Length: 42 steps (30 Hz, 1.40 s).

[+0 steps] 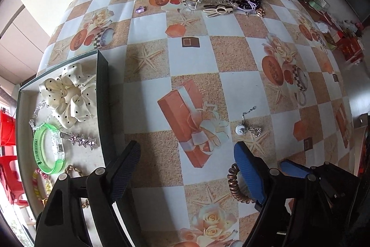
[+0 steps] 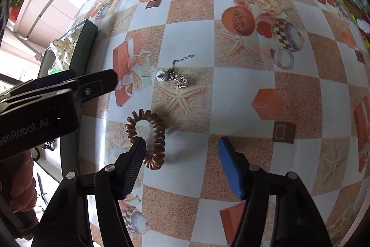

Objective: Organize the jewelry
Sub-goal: 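Move the left tool to the silver charm while the right tool reaches the brown coiled hair tie, then grasp the silver ball-and-star charm with the left tool while the right tool grasps the coiled hair tie, then carry the silver charm and coiled hair tie over the white tray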

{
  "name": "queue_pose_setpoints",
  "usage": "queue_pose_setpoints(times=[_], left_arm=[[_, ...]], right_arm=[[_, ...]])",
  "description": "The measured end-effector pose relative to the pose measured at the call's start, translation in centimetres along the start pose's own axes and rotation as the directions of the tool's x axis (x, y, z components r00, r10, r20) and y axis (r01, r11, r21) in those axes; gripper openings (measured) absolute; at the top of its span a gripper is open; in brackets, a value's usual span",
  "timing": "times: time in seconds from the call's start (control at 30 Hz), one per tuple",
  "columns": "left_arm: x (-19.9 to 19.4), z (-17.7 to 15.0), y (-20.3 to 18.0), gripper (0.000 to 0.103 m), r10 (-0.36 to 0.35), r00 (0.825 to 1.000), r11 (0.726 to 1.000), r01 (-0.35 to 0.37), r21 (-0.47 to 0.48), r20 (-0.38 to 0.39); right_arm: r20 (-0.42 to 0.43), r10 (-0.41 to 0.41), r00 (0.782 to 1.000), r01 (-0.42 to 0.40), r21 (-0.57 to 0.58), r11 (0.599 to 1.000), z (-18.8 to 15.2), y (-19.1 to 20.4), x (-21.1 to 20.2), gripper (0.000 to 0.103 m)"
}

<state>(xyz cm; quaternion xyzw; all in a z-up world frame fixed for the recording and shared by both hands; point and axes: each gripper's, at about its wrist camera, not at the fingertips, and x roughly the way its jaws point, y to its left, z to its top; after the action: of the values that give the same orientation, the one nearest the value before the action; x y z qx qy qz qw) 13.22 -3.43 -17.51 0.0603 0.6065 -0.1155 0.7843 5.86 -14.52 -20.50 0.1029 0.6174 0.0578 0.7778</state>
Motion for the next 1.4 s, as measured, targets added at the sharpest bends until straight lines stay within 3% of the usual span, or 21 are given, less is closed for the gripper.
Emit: queue_pose_setpoints(times=[0.1,0.17,0.23,0.3,0.57,0.67,0.7,0.83,1.4], left_arm=[[0.4,0.2,-0.6,0.086,-0.020,1.000,1.000,0.020,0.016,-0.003],[0.8,0.5,-0.9,0.077,-0.035,0.999,0.999,0.036,0.024,-0.014],[1.3,0.7,-1.4,0.077,-0.051,0.998,0.998,0.052,0.035,-0.025],[1.6,0.7,-2.0,0.077,-0.068,0.997,0.996,0.069,0.054,-0.030],[3.3,1.0,-4.7,0.077,-0.127,0.990,0.985,0.133,0.109,-0.059],[3.7,1.1,-5.5,0.070,-0.104,0.993,0.985,0.109,0.130,-0.050],[3.8,1.2,-5.7,0.066,-0.101,0.994,0.985,0.106,0.139,-0.048],[3.7,1.3,-6.3,0.034,-0.065,0.997,0.982,0.070,0.176,-0.030],[1.0,0.0,-3.5,0.033,-0.100,0.995,0.991,0.097,0.092,0.018]], right_arm=[[0.015,-0.034,0.999,0.035,-0.044,0.998,0.0,0.8,0.2,0.054],[0.029,-0.059,0.998,0.061,-0.064,0.996,-0.1,1.0,0.2,0.043],[0.039,-0.078,0.996,0.081,-0.069,0.994,-0.3,0.7,0.1,0.024],[0.042,-0.070,0.997,0.072,-0.044,0.996,-0.1,0.1,0.0,0.012],[0.060,-0.032,0.998,0.032,-0.008,0.999,-0.6,-1.0,-0.1,0.011],[0.067,-0.025,0.997,0.025,0.001,1.000,-0.9,-1.3,-0.3,0.011],[0.068,-0.023,0.997,0.023,0.003,1.000,-1.0,-1.4,-0.3,0.011],[0.071,-0.015,0.997,0.014,0.009,1.000,-1.4,-1.7,-0.6,0.011],[0.049,0.025,0.998,-0.029,0.068,0.997,-1.1,-2.4,-1.0,0.011]])
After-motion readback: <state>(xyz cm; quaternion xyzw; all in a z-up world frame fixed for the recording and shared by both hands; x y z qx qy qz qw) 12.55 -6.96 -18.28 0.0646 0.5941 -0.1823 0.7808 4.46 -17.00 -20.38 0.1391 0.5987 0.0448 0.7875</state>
